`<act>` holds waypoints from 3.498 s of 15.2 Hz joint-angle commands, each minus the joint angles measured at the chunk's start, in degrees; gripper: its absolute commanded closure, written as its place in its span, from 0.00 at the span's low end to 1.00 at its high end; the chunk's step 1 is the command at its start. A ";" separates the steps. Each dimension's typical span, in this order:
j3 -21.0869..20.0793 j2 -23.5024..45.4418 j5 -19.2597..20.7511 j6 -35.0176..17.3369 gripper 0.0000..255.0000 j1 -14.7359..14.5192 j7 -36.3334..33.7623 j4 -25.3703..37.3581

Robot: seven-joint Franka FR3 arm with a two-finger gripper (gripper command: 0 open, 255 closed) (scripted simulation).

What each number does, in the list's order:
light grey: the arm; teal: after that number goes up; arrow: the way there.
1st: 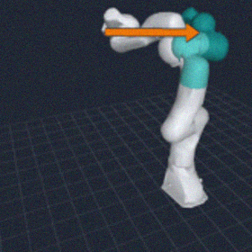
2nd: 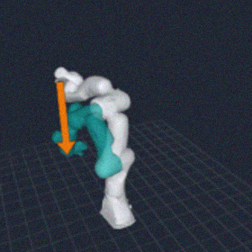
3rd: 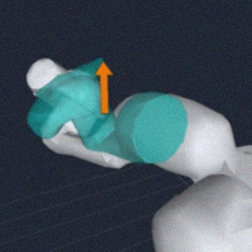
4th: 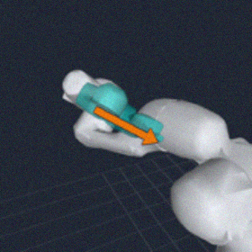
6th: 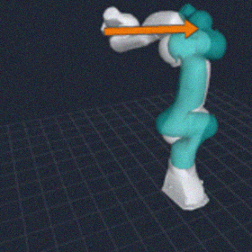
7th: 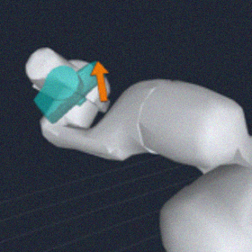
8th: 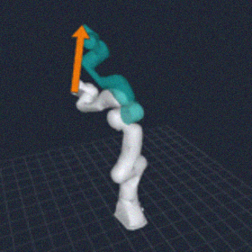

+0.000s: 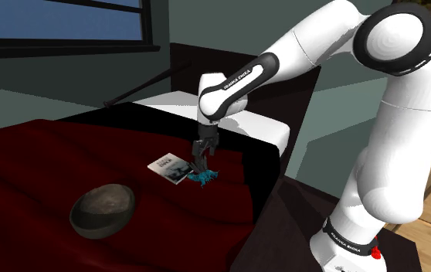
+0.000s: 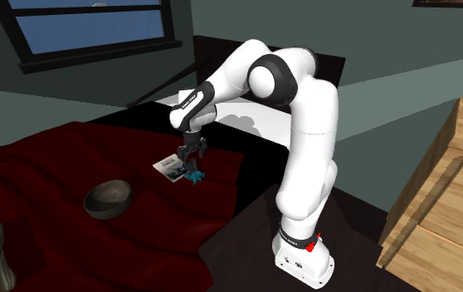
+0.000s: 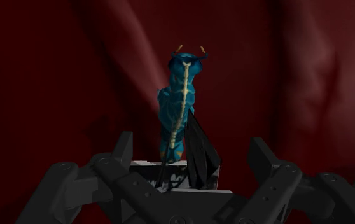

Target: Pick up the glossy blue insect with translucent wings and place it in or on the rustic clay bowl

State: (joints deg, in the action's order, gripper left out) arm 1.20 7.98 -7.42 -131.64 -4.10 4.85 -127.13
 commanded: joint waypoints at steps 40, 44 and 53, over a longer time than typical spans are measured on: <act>-0.06 -4.44 0.71 6.50 1.00 -0.24 -1.33 2.17; -0.02 -6.01 0.98 9.44 1.00 -0.22 -1.70 3.56; 0.04 -8.89 1.46 16.11 1.00 -0.16 -2.44 7.38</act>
State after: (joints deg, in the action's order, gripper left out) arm 1.22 -0.74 -6.02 -116.36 -4.29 2.47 -120.40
